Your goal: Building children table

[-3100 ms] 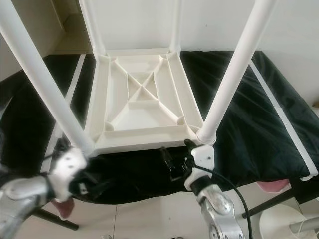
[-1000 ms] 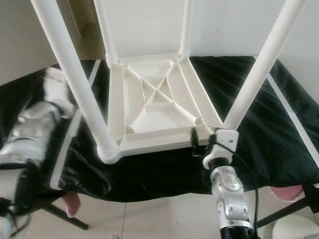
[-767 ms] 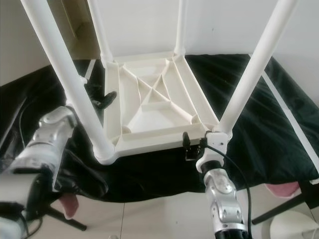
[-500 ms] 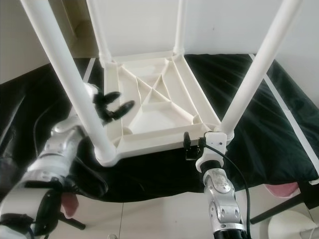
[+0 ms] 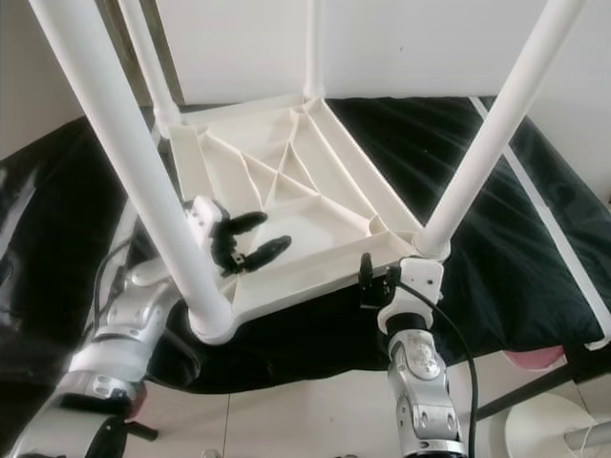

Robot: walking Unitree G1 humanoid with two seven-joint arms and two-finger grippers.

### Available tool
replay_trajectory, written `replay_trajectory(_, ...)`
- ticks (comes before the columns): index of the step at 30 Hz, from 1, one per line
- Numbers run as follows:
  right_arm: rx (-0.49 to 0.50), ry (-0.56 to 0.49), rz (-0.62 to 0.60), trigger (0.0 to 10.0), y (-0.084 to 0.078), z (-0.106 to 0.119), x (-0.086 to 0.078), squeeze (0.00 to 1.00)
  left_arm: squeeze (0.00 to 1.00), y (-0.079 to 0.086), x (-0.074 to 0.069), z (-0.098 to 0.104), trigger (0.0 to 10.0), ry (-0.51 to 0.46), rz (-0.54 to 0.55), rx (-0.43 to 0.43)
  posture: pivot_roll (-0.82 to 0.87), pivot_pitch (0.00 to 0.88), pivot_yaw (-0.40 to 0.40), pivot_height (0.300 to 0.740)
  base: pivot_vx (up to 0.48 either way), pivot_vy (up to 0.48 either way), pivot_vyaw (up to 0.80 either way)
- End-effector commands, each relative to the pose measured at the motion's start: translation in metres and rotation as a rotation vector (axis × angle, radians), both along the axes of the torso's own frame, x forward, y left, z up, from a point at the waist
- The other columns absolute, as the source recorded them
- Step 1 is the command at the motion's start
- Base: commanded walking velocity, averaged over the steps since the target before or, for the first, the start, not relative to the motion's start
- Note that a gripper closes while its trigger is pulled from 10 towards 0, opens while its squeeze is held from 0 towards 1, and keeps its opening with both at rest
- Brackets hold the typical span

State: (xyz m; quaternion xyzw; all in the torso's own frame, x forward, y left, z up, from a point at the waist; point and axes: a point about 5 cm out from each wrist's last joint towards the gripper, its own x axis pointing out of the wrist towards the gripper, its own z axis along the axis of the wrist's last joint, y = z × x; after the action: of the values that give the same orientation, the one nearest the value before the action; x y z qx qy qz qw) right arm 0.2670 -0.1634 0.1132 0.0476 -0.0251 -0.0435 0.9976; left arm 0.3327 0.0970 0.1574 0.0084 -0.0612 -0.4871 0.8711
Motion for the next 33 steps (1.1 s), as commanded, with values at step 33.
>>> replay_trajectory(33,0.18,0.097,0.224,10.0,-0.005,-0.003,0.08,0.0,0.0,-0.056,-0.026,0.026,10.0,0.004,0.002,-0.109,-0.05,0.091,0.024,0.74,0.0,0.0,0.0)
